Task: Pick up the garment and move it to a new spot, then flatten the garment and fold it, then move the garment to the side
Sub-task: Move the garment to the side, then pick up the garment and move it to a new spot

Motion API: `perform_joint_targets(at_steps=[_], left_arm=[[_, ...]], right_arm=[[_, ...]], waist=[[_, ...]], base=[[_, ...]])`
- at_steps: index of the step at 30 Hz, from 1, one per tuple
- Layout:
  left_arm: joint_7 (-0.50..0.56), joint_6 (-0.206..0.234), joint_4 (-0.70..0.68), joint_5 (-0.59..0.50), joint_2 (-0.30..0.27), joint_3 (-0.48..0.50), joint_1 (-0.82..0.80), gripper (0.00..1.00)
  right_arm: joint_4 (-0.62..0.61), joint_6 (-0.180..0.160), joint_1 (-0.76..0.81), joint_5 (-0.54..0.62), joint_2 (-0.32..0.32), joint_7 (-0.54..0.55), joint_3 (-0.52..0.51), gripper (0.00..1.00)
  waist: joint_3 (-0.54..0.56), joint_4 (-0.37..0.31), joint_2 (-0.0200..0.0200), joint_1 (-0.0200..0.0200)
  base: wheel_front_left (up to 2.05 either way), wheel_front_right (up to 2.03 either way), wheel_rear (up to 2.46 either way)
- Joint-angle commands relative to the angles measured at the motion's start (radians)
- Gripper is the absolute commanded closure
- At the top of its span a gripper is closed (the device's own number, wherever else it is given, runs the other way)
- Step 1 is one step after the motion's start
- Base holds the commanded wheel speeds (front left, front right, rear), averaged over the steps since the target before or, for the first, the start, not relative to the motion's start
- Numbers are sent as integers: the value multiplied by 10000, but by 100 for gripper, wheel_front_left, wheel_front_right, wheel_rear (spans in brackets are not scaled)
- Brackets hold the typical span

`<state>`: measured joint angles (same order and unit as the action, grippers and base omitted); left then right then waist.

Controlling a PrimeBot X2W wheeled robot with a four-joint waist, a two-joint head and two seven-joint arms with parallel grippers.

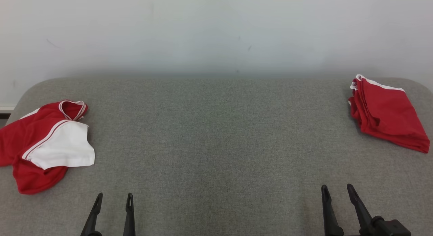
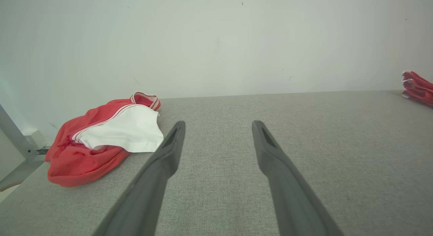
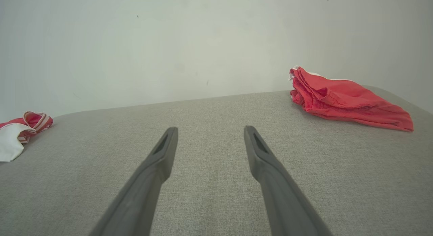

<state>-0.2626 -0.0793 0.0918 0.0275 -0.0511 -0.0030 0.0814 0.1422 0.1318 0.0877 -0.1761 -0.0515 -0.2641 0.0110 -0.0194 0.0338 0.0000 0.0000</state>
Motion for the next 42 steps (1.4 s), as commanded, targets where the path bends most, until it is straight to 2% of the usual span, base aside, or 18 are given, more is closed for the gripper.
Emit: perform_joint_targets(at_steps=[1,19,31,37,42], left_arm=[[-30,31,-16,-89,10,-35,120,0],[-30,216,-132,46,12,-109,185,0],[-32,143,-54,11,12,-45,193,0],[-30,115,13,35,11,-47,168,0],[-30,65,71,2,11,-38,177,0]], right_arm=[[-4,-18,88,-49,17,0,-28,0],[139,-18,24,104,17,0,-166,0],[196,-18,69,75,18,0,-146,0],[229,-18,164,17,18,0,-126,0],[254,-18,148,-63,18,0,-39,0]], waist=[[-9,7,0,0],[-101,65,0,0],[-60,148,0,0],[21,442,0,0],[62,977,0,0]], base=[[0,0,0],[0,0,0],[0,0,0],[0,0,0],[0,0,0]])
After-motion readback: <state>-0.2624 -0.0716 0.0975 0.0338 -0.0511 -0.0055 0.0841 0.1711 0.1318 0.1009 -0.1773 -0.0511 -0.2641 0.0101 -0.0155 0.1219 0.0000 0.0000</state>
